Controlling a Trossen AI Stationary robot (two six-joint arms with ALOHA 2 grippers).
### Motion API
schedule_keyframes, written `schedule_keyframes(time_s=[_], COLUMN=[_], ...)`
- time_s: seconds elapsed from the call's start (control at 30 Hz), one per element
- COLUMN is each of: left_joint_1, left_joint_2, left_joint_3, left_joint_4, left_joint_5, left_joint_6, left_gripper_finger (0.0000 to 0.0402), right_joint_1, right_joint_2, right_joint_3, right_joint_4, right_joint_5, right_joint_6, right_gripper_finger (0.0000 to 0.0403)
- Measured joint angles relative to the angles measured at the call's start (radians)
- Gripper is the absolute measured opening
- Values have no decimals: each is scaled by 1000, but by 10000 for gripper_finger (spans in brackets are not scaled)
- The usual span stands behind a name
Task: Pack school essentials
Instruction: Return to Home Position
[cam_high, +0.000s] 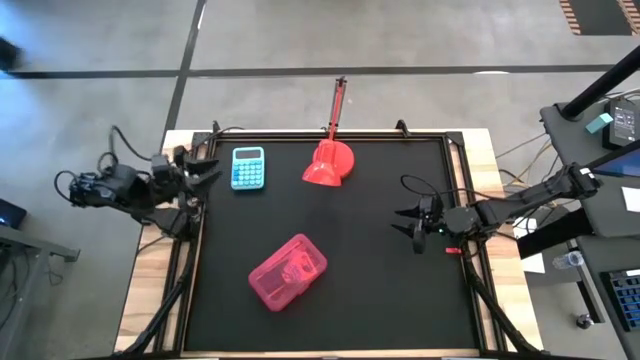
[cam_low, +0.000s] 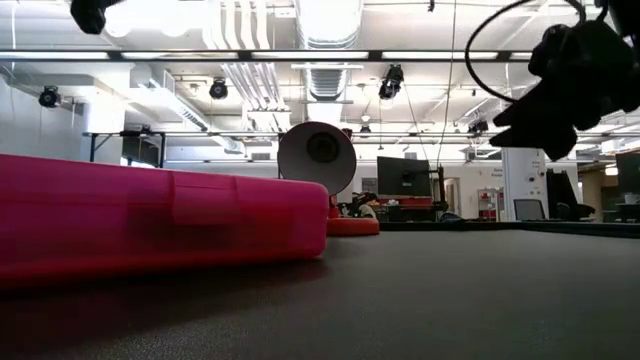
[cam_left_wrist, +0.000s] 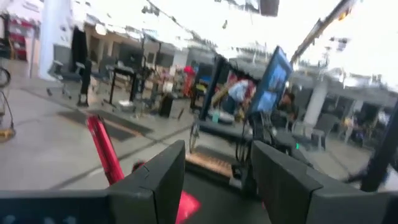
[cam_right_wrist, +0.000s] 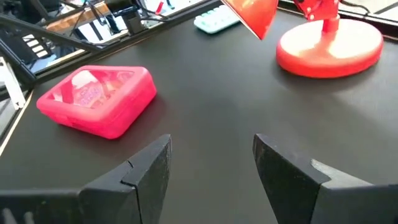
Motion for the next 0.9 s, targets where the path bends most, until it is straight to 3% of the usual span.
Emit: schedule_keyframes(time_s=[0.27,0.5,0.9], left_joint_1=[0,0,0], left_joint_2=[42,42,-104], left_joint_3=[-136,-313,-516], left_joint_4=[36,236,384], left_joint_5=[15,20,8], left_joint_6=[-159,-209,-210], left_gripper_finger=[169,169,169], right_joint_1=[0,0,0], right_joint_2=[-16,-16,-14], right_joint_3=[-61,-84,-159], right_joint_4=[60,69,191], right_joint_5=[-1,0,3], right_joint_6=[31,71,138], right_gripper_finger=[217,217,217])
